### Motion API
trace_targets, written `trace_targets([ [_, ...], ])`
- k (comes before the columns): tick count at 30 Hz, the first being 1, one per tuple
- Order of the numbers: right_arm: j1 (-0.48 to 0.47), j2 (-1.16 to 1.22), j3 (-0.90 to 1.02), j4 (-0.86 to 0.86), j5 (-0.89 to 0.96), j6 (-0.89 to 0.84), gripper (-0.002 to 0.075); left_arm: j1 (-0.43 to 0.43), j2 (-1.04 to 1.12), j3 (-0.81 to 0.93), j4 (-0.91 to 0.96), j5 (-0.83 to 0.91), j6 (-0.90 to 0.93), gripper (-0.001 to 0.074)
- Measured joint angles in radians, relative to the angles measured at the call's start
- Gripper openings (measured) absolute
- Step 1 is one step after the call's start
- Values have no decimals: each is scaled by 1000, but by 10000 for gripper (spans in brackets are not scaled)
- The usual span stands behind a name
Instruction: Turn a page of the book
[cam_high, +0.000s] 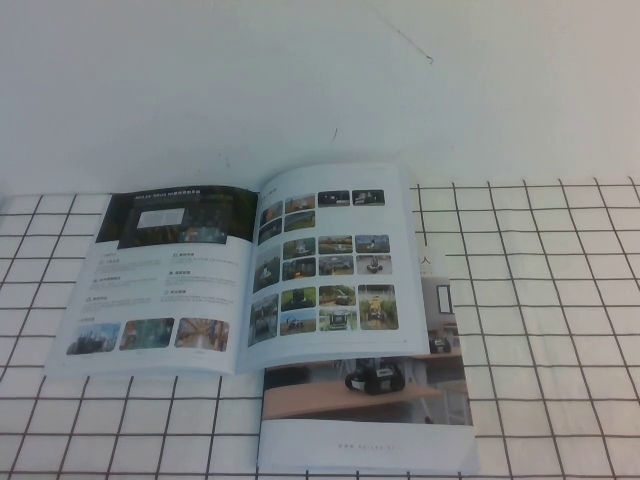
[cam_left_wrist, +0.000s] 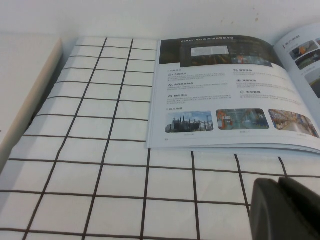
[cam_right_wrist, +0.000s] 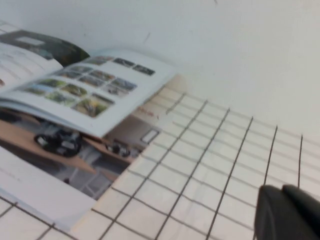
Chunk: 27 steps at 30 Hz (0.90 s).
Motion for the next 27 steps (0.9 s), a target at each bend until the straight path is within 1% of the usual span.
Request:
trace_targets([
  [4, -27, 0, 92, 0, -19, 0, -1, 0, 0, 0, 0, 0, 0, -3],
  [11, -27, 0, 100, -48, -14, -3, -1, 0, -2, 0, 1, 0, 0, -3],
  [14, -27, 0, 100, -96, -3, 38, -1, 0, -2, 0, 1, 0, 0, -3],
  [16, -27, 0, 100, -165, -4, 127, -1, 0, -2, 0, 1, 0, 0, -4],
  [18, -27, 0, 100, -273, -19, 252, -1, 0, -2, 0, 1, 0, 0, -4],
  [20, -27, 0, 100, -397, -32, 412, -1, 0, -2, 0, 2, 0, 0, -4],
  [23, -27, 0, 100, -551, -43, 594, -1, 0, -2, 0, 2, 0, 0, -4],
  [27, -27, 0, 100, -639, -50, 673, -1, 0, -2, 0, 2, 0, 0, -4],
])
